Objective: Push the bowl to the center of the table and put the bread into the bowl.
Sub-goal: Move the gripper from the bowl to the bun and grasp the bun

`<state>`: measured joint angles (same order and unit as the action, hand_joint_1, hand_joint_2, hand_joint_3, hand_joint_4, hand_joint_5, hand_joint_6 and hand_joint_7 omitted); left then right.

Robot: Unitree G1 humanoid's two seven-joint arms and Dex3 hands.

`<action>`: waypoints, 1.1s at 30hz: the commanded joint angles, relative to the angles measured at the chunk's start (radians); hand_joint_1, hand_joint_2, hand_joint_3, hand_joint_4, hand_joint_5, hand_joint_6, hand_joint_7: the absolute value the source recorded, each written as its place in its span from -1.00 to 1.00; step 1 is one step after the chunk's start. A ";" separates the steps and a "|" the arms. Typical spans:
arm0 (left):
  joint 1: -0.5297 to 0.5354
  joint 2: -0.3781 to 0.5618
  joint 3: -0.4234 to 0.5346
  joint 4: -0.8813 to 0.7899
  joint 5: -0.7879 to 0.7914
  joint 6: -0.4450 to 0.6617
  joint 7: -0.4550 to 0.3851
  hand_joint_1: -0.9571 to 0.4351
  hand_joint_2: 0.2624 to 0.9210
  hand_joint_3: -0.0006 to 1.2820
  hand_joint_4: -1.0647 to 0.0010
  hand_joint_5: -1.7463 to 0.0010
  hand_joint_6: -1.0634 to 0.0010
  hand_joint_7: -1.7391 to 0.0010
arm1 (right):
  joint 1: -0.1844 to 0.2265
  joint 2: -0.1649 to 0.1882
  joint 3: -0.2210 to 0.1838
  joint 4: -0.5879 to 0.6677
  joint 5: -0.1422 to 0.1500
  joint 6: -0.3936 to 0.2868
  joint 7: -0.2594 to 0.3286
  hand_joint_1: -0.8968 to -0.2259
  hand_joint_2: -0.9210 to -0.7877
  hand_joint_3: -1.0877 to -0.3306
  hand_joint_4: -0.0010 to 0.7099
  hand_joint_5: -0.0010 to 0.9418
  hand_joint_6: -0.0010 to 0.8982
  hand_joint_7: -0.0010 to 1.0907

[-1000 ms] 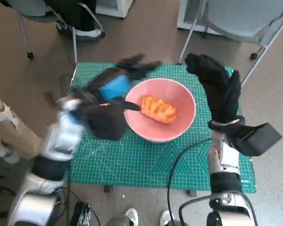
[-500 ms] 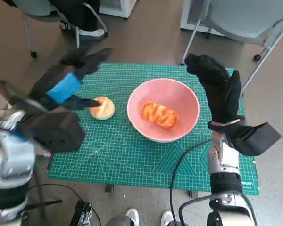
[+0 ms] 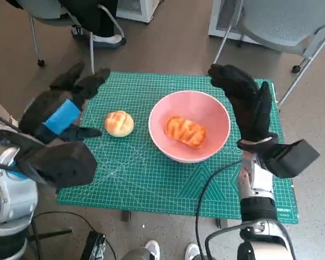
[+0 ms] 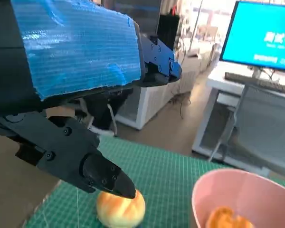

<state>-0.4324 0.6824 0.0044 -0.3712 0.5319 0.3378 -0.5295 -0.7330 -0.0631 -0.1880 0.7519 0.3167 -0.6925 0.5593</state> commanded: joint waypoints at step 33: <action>-0.436 -0.181 -0.421 0.916 0.248 -0.028 0.113 -0.15 0.27 -1.00 1.00 1.00 0.71 1.00 | 0.006 -0.026 -0.025 0.025 0.038 0.028 0.058 -0.33 -1.00 -0.30 -0.47 -1.00 -0.82 -0.22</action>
<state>-0.8280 0.5071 -0.4053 0.5010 0.7732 0.3092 -0.4154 -0.7525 -0.0803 -0.2112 0.7811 0.3504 -0.6853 0.6141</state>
